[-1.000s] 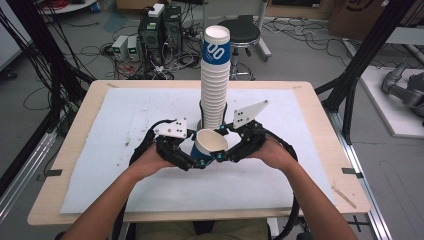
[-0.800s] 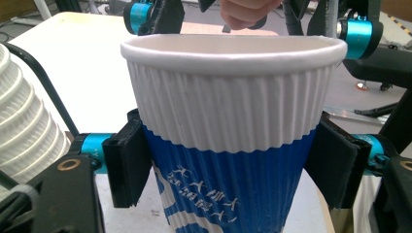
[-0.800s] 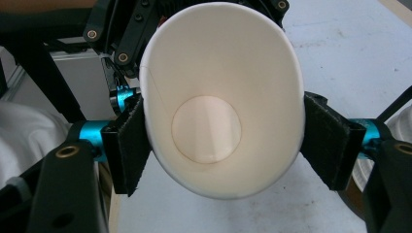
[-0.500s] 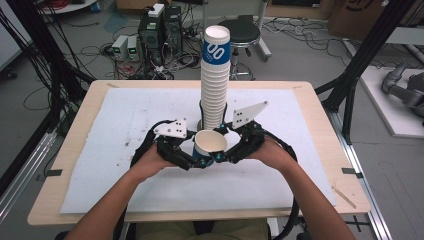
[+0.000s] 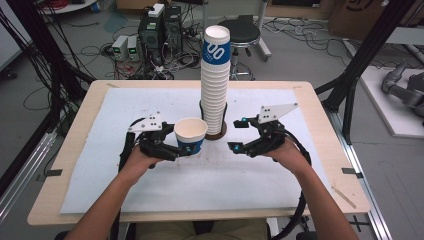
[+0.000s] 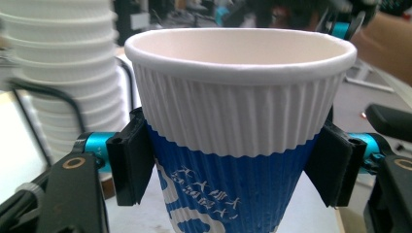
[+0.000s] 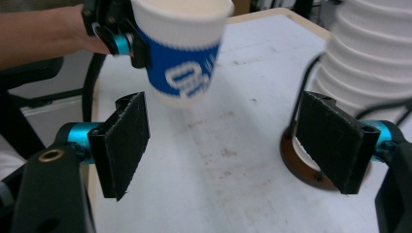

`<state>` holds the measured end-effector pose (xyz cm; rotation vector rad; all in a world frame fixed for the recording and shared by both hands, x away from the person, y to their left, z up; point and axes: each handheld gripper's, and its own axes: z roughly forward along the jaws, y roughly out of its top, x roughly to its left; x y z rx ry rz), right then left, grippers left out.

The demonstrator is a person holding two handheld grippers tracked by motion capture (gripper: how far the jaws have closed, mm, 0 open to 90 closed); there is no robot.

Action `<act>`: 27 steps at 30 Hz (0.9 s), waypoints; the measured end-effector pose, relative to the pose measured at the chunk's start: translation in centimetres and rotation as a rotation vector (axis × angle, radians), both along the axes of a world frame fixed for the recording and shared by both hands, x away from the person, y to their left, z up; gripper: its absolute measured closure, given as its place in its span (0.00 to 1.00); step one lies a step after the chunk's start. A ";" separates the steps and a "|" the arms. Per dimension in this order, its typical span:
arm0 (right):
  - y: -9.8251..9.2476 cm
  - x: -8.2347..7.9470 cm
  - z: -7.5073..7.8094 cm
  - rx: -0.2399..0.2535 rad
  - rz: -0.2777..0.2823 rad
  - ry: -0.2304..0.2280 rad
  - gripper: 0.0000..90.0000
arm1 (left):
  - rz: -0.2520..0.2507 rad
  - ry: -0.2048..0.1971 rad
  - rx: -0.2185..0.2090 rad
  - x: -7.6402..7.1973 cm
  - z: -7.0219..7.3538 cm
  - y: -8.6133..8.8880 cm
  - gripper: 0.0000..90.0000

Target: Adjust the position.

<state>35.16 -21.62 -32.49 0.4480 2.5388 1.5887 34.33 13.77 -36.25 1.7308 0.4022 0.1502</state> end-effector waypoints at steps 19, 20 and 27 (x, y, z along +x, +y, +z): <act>-5.9 -1.0 -2.2 -0.002 -0.250 -0.033 0.23 | 0.206 -0.042 -0.082 0.7 1.6 4.9 0.30; -5.9 -1.0 -2.3 -0.003 -0.251 -0.029 0.23 | 0.217 -0.044 -0.086 0.7 1.7 5.1 0.30; -6.1 -1.2 -2.5 -0.010 -0.243 -0.022 0.23 | 0.251 -0.070 -0.098 0.4 1.9 6.0 0.30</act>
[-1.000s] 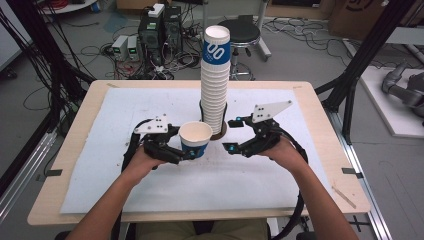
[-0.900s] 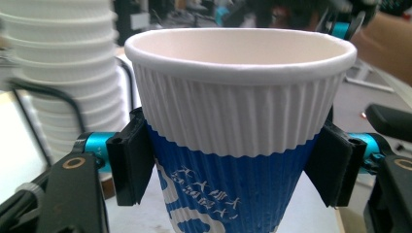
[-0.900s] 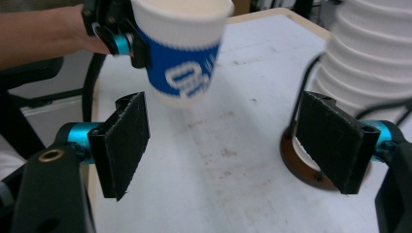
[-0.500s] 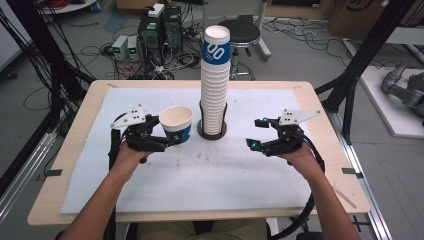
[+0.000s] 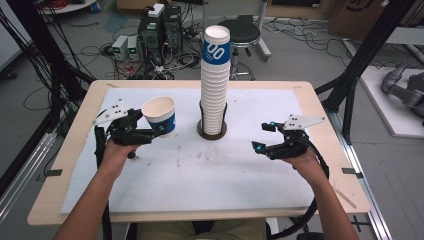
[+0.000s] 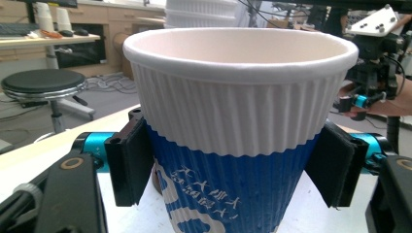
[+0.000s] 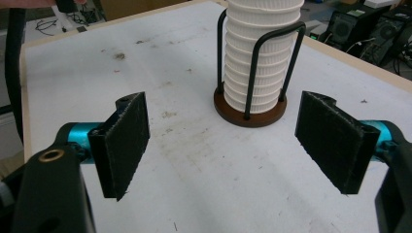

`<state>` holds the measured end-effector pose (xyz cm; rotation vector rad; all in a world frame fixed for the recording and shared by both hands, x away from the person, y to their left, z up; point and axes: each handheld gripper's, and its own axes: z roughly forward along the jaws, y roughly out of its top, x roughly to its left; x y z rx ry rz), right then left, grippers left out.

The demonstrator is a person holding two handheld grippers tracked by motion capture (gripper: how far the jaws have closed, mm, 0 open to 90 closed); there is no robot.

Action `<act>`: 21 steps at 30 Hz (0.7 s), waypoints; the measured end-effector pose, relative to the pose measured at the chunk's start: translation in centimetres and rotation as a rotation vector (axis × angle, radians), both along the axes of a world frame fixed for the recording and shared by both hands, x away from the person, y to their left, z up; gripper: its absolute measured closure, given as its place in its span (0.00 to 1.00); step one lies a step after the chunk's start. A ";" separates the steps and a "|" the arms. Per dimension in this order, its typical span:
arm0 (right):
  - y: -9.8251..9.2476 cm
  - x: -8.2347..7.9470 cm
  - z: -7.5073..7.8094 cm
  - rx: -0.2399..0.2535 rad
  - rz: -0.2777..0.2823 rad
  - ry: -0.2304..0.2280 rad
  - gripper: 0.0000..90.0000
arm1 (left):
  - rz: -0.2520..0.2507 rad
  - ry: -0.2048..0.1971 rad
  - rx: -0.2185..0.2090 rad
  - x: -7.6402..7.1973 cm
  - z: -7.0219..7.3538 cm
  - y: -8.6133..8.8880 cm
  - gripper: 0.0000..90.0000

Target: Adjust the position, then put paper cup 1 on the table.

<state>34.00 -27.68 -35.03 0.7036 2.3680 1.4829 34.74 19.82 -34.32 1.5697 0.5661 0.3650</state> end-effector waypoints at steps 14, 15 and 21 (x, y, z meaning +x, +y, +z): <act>-0.3 0.2 -0.5 0.013 -0.011 0.010 0.23 | 0.122 -0.033 -0.014 0.6 -0.1 2.4 0.29; -0.3 0.2 -0.6 0.015 -0.012 0.010 0.23 | 0.131 -0.037 -0.008 0.7 -0.1 2.5 0.29; -0.5 0.0 -1.2 0.033 -0.036 0.004 0.23 | 0.197 -0.034 0.006 1.8 -0.9 3.2 0.30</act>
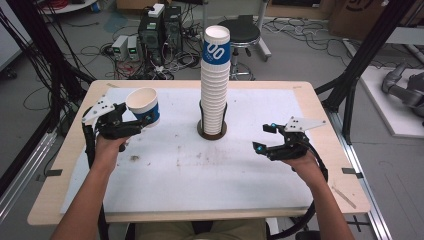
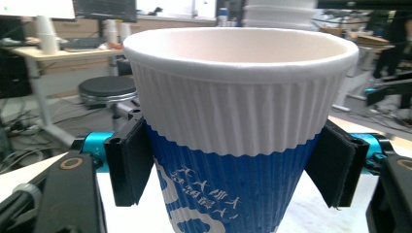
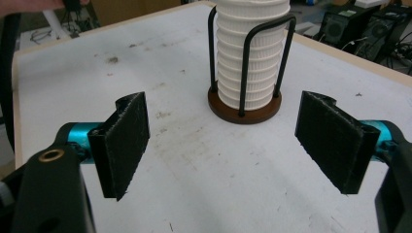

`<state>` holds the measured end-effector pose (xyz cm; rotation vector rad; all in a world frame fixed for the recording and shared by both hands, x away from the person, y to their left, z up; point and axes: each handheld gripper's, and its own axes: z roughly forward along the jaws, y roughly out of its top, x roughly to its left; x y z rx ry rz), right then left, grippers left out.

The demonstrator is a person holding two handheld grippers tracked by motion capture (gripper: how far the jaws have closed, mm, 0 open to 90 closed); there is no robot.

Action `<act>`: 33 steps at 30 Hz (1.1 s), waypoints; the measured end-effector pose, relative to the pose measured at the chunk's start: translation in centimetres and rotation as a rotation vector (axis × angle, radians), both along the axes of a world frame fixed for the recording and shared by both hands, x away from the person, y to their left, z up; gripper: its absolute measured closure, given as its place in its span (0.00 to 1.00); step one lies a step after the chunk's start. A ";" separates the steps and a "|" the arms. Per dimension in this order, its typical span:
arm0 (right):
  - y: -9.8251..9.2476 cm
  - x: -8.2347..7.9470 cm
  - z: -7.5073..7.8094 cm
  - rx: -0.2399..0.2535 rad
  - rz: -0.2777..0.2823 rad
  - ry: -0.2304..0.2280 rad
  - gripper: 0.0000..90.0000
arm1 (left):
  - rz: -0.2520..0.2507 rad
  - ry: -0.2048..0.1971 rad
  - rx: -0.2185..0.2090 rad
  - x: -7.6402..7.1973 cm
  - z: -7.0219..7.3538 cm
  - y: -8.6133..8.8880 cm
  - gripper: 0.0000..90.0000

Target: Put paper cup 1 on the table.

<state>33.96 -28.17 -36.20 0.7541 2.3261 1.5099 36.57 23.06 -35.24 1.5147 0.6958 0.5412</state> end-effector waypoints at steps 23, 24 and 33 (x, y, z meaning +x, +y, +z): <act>-0.1 -0.2 -1.4 0.003 -0.004 0.025 0.23 | 0.126 0.133 0.101 3.0 -5.1 0.4 0.29; -0.1 -0.2 -1.5 0.003 -0.007 0.027 0.23 | 0.129 0.146 0.110 3.2 -5.4 0.3 0.29; -0.3 -0.3 -1.6 0.007 -0.010 0.033 0.23 | 0.121 0.210 0.139 3.9 -7.1 -0.2 0.29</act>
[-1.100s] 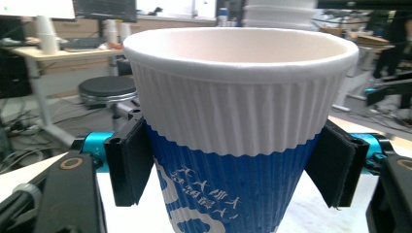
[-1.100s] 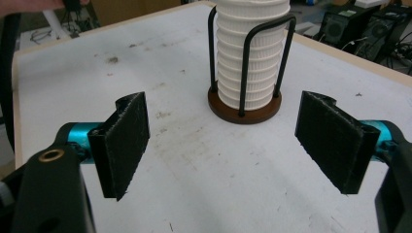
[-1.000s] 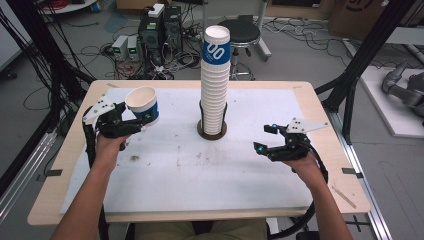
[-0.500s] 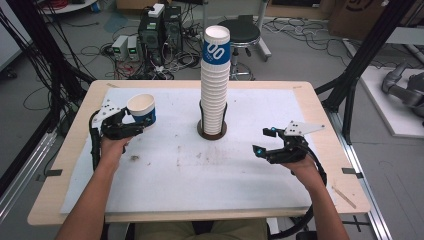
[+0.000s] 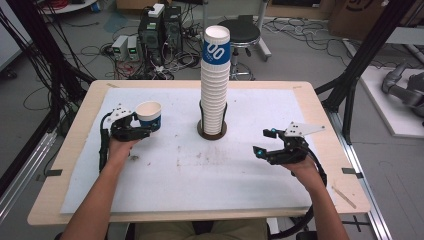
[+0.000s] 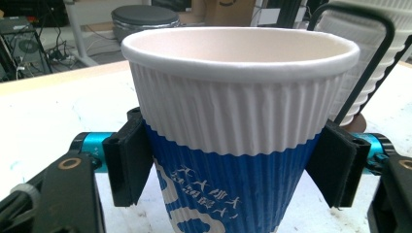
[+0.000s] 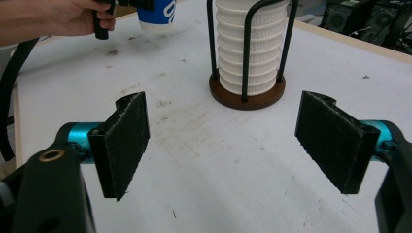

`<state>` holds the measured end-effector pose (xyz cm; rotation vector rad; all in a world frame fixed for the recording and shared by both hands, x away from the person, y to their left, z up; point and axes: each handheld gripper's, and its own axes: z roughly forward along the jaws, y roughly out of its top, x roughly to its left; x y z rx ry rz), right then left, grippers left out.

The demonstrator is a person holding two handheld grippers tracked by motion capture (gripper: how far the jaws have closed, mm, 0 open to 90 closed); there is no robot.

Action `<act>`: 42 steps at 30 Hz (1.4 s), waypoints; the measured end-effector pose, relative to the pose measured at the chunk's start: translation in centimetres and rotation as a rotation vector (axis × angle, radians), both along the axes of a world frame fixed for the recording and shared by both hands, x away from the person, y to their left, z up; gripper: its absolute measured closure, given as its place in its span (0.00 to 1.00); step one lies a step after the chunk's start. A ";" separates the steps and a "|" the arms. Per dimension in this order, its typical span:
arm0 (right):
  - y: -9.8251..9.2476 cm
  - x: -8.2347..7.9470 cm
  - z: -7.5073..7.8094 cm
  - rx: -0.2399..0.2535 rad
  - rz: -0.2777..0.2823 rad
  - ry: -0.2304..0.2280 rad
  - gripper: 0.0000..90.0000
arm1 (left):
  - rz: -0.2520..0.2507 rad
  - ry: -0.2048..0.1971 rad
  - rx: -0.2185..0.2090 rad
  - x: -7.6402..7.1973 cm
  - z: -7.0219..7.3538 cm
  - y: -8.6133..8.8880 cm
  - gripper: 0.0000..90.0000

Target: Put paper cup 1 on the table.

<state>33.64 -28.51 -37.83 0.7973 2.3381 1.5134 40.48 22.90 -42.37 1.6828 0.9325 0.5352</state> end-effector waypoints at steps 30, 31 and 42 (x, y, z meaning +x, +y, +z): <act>0.0 -0.2 -0.2 -0.008 0.018 0.009 0.23 | 0.001 0.091 0.145 -2.1 -1.3 -0.1 0.22; 0.1 -0.2 -0.2 -0.012 0.018 0.009 0.23 | 0.005 0.093 0.139 -2.3 -1.2 -0.1 0.20; 0.1 -0.2 -0.3 -0.017 0.017 0.014 0.23 | 0.029 0.032 0.123 -4.8 -0.1 1.5 0.19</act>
